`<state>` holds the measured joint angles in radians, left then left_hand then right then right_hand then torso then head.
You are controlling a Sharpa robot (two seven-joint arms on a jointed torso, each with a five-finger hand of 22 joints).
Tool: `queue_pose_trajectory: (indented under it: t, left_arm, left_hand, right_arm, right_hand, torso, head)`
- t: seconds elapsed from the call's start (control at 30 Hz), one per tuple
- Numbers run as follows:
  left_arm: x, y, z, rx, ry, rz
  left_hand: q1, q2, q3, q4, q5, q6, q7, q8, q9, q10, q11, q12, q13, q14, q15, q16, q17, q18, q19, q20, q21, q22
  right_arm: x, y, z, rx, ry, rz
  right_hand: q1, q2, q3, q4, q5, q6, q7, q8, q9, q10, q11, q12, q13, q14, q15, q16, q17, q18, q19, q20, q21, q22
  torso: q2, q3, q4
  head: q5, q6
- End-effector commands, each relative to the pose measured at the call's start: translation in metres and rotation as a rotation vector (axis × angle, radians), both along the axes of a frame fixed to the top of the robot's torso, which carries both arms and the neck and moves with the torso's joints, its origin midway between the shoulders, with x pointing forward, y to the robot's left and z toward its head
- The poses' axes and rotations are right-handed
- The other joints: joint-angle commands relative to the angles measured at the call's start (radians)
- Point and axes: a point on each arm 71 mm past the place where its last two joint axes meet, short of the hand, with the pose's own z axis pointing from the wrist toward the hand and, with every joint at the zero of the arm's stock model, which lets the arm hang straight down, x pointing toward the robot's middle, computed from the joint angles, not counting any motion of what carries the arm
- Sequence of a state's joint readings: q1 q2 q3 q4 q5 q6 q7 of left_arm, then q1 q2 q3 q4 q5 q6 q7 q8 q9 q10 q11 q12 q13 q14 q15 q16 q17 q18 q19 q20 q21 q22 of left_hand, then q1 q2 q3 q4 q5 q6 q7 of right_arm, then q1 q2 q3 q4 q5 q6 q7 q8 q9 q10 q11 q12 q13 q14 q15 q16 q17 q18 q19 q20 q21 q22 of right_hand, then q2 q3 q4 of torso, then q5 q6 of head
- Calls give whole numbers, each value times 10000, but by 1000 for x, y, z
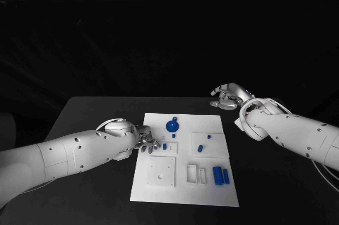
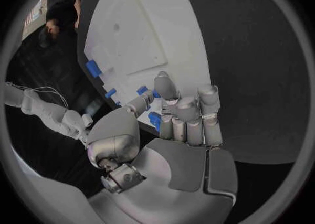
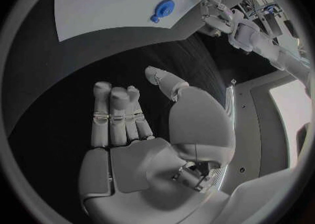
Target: Assemble the parts on the task board
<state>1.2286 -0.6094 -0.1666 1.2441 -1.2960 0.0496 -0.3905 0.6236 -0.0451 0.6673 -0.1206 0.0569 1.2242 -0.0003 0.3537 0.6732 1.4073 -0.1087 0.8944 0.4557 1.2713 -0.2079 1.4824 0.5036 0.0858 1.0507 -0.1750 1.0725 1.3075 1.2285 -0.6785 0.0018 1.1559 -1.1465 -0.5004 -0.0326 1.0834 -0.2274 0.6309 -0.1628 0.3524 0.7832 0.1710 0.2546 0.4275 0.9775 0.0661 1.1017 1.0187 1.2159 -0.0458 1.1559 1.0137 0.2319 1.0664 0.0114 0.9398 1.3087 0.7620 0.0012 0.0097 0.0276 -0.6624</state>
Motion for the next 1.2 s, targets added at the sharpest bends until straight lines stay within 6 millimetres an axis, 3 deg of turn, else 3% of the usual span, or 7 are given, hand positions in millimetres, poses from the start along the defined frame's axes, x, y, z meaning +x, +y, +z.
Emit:
queue_pose_trajectory:
  t: [0.03, 0.3, 0.43, 0.67, 0.7, 0.93, 1.2]
  left_arm:
    - [0, 5, -4, 217, 103, 182]
    - [-3, 9, -3, -545, 614, 580]
    - [-5, 7, 1, -1300, 1066, 861]
    - [0, 13, 12, -2085, 1232, 1301]
    - [0, 14, 12, -2109, 1286, 1327]
    - [7, 23, 26, -2491, 873, 1736]
    - [12, 21, 40, -3721, 295, 1892]
  left_hand:
    - [-38, -143, -15, 82, -46, -84, -1, 24, 10, 43, -10, 21, -18, -10, -49, -29, 10, 70, -10, -995, 35, 121]
    - [-175, -738, -77, 304, -85, -152, 16, 16, 25, 22, 5, 5, -43, -49, -38, -58, 7, 92, -27, -999, 22, 108]
    - [-7, -803, 39, 325, -69, -228, 36, -9, 27, -12, 25, -39, -74, -104, -25, -107, -8, 111, -60, -1002, 2, 100]
    - [198, -1322, 126, 411, -79, -663, 201, -207, -17, -333, 181, -288, -155, -414, 112, -442, -147, 51, -274, -931, -154, 46]
    - [223, -1367, 141, 426, -77, -1187, 250, -480, -120, -362, 246, -312, -166, -438, 225, -464, -156, 46, -297, -925, -175, 37]
    - [402, -1313, 159, 528, -75, -2179, 628, -784, -194, -593, 573, -505, -295, -700, 475, -634, -224, -46, -552, -802, -364, -19]
    - [900, -1273, 222, 417, -53, -2881, 891, -473, -54, -1644, 856, -1300, -699, -1531, 774, -1502, -621, -196, -1277, -505, -984, -231]
  right_arm:
    - [0, 1, 0, -35, 30, 119]
    - [-1, 1, -1, -42, 55, 119]
    - [-1, 0, -2, -43, 62, 112]
    - [-1, -1, -3, -45, 73, 94]
    - [-1, -1, -3, -44, 73, 92]
    - [-1, -2, -2, -48, 73, 80]
    - [-1, -3, -3, -31, 80, 59]
  right_hand:
    - [-51, 39, -52, 4, 43, 10, 68, 48, -16, -34, -25, 58, -11, 2, -14, 59, -9, 299, 44, -37, -27, 183]
    - [-60, 38, -58, 7, 47, 9, 69, 47, -16, -34, -25, 60, -15, 2, -14, 59, -10, 299, 45, -37, -27, 183]
    - [-68, 48, -58, 9, 120, 9, 68, 48, -17, -36, -25, 66, -26, 1, -14, 59, -12, 299, 44, -38, -30, 182]
    - [-126, 39, -95, 23, 240, 3, 70, 46, -20, -43, -23, 81, -51, 1, -13, 61, -18, 299, 46, -36, -31, 183]
    - [-137, 38, -101, 27, 249, 3, 71, 46, -20, -44, -23, 83, -53, 1, -12, 61, -19, 299, 46, -35, -31, 183]
    - [-156, 33, -116, 32, 268, 0, 72, 45, -22, -48, -22, 87, -60, -1, -11, 60, -21, 299, 44, -35, -33, 183]
    - [-162, 31, -123, 32, 277, 0, 72, 45, -22, -49, -22, 89, -64, -1, -11, 61, -22, 299, 45, -35, -33, 184]
  torso:
    - [4, 2, 2]
    - [-1, -4, -7]
    - [0, 0, -15]
    - [-4, 6, -5]
    - [-5, 9, -2]
    - [-7, 8, 13]
    - [0, 8, -7]
  head:
    - [-3, 9]
    - [-22, 23]
    - [-51, 35]
    - [-78, 53]
    - [-83, 57]
    - [-107, 102]
    - [-136, 150]
